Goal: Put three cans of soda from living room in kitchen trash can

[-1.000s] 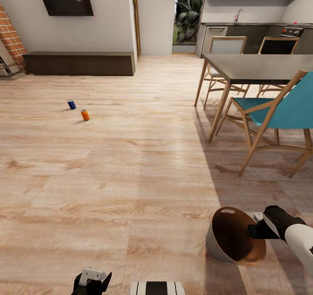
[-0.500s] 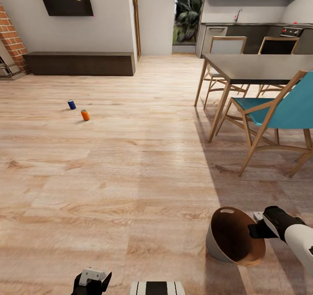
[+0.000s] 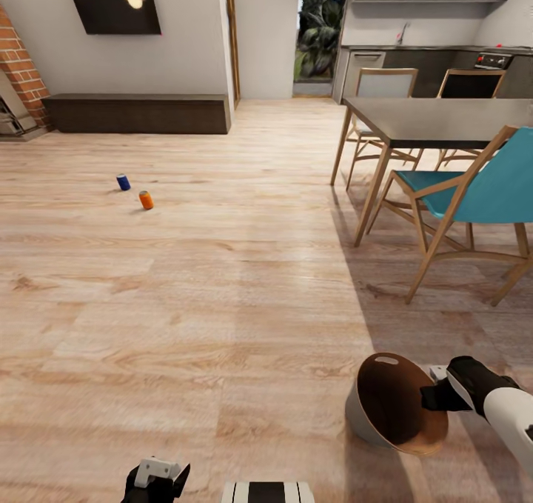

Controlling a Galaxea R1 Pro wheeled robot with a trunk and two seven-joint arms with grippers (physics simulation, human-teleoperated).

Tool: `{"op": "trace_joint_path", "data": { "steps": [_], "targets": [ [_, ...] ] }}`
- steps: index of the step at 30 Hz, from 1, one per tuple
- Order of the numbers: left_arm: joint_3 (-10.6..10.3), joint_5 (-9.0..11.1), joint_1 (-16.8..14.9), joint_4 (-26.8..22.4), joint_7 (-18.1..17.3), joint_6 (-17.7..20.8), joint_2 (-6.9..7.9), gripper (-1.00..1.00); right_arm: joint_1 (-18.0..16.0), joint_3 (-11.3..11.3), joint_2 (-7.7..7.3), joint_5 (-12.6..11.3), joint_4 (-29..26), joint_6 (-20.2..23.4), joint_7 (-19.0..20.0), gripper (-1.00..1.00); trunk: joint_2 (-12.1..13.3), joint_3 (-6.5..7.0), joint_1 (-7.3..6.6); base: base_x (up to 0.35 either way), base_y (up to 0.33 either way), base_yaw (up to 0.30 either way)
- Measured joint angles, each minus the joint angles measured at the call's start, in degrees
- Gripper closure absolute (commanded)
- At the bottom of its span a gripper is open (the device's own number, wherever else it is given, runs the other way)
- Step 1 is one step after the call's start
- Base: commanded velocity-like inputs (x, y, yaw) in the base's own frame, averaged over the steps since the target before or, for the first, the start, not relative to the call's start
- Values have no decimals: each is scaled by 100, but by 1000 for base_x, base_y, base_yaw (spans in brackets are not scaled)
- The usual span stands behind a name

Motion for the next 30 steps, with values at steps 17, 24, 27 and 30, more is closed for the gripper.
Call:
{"op": "trace_joint_path", "data": {
  "steps": [17,24,27,30],
  "targets": [
    [8,-24,-3,12,0,25,-3,-100,237,55,133,-79,78,-590,2,100,23,376,-44,0,0,0],
    [8,-32,-3,16,0,47,0,-100,378,86,177,-61,82,-761,-2,100,32,531,-62,0,0,0],
    [8,-33,-3,16,4,109,-3,-100,404,57,268,-116,84,-799,6,100,36,598,-69,0,0,0],
    [8,-33,-3,22,6,146,-6,-100,416,77,396,-78,78,-826,1,100,40,664,-77,0,0,0]
  ]
}}
